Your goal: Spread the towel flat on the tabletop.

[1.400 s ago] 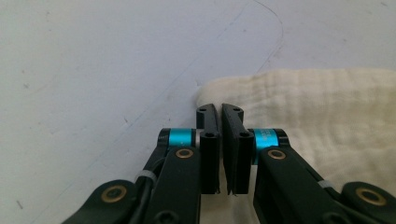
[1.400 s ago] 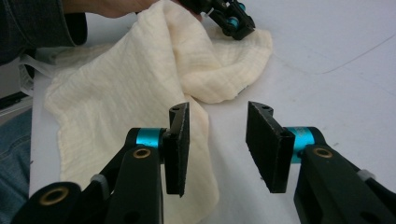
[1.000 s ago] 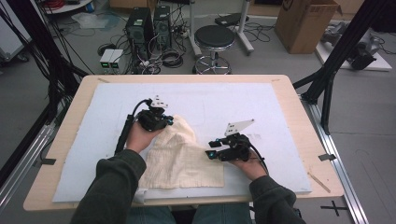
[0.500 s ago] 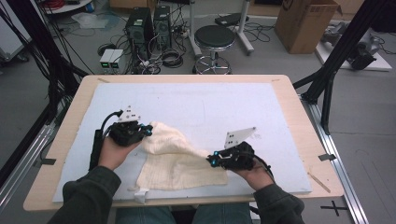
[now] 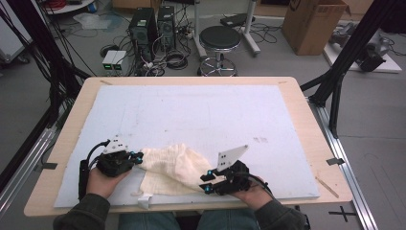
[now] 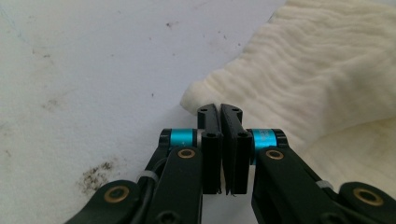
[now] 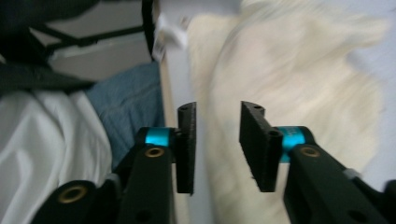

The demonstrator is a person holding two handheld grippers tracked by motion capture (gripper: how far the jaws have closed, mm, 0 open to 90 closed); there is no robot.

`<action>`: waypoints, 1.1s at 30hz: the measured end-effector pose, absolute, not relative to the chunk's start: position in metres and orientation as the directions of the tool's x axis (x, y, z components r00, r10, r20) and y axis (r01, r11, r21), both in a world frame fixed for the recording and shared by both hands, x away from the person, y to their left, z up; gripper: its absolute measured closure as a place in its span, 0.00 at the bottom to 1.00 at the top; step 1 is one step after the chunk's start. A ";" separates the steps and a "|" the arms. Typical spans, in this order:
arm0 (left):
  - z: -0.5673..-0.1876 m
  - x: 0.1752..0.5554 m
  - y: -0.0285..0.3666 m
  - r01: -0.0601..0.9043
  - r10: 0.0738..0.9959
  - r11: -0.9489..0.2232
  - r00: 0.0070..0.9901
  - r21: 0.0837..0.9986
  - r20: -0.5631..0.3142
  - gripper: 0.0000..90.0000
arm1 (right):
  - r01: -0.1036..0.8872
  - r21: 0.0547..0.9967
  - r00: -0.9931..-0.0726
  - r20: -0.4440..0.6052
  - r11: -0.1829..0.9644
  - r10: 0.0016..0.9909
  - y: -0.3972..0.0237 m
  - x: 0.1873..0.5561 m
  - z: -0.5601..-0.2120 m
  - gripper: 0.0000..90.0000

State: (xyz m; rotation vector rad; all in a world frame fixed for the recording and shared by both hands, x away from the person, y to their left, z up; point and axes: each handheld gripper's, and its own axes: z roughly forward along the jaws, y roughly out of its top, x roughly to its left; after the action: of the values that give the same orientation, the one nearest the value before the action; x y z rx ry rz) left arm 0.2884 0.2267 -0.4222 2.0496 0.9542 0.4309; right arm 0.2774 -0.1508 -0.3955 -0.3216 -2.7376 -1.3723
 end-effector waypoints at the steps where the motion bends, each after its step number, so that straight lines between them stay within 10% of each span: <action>1: -0.422 0.288 0.228 0.475 0.756 -0.381 0.654 0.793 -0.028 0.96 | 0.220 0.794 -0.974 0.148 0.567 0.171 -0.151 0.284 -0.391 0.71; 15: -0.424 0.289 0.231 0.459 0.753 -0.380 0.657 0.803 -0.019 0.96 | 0.421 0.702 -0.891 0.202 0.574 0.406 -0.122 0.371 -0.430 0.69; 22: -0.423 0.290 0.226 0.446 0.748 -0.375 0.663 0.813 -0.019 0.96 | 0.449 0.695 -0.880 0.236 0.561 0.412 -0.125 0.377 -0.435 0.96; 33: -0.420 0.298 0.203 0.437 0.733 -0.379 0.680 0.816 -0.024 0.96 | 0.389 0.729 -0.843 0.034 0.563 0.537 -0.166 0.357 -0.406 0.82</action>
State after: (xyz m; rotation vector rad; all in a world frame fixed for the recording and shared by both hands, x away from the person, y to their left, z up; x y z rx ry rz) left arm 0.2976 0.2034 -0.4196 2.0301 0.9002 0.4351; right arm 0.3567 -0.1662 -0.4061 -0.8823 -2.9437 -1.2935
